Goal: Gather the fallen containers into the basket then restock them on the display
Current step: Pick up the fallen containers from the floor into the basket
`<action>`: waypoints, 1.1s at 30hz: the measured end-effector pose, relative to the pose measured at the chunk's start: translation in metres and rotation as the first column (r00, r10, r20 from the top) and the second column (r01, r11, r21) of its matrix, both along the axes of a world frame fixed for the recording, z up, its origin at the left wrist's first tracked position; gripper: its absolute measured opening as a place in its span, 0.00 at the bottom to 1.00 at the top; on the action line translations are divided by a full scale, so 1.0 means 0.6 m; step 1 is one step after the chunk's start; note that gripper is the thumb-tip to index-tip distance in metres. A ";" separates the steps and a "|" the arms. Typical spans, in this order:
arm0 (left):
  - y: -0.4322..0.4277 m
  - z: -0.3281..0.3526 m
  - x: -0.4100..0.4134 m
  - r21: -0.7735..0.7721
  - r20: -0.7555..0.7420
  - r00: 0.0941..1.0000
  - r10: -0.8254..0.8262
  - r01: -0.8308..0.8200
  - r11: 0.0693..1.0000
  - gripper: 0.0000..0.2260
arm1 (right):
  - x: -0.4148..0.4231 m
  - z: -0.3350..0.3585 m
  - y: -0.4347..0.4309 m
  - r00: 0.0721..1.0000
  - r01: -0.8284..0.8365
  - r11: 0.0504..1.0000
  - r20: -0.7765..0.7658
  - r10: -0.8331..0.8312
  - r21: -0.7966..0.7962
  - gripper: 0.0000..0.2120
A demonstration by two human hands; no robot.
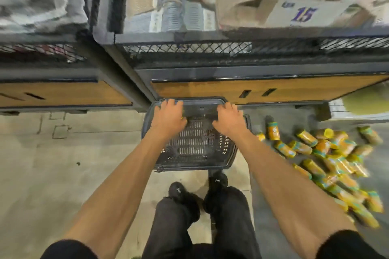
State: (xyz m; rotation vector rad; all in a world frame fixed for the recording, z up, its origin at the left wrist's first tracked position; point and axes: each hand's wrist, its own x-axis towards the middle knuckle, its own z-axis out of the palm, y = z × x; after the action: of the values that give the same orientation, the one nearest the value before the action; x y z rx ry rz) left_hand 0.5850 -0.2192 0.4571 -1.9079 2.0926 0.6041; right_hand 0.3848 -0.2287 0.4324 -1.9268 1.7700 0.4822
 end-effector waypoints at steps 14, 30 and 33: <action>0.012 0.169 -0.281 -0.050 0.045 0.924 -0.380 0.382 0.923 0.21 | -0.298 0.181 0.129 0.936 0.352 0.936 0.016 -0.353 0.005 0.25; 0.116 0.211 -0.575 -0.027 0.031 0.580 -0.814 0.814 0.580 0.22 | -0.514 0.222 0.438 0.523 0.851 0.522 0.011 -0.852 0.054 0.27; 0.151 0.213 -0.642 -0.033 0.039 0.495 -0.868 0.869 0.494 0.21 | -0.559 0.226 0.490 0.454 0.889 0.456 0.039 -0.890 0.049 0.26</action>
State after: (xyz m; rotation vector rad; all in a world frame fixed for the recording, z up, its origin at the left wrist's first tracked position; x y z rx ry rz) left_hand 0.1999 -0.1288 0.5849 -0.5860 2.6609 0.2637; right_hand 0.0495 0.0650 0.5680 -0.6970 2.3875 0.0310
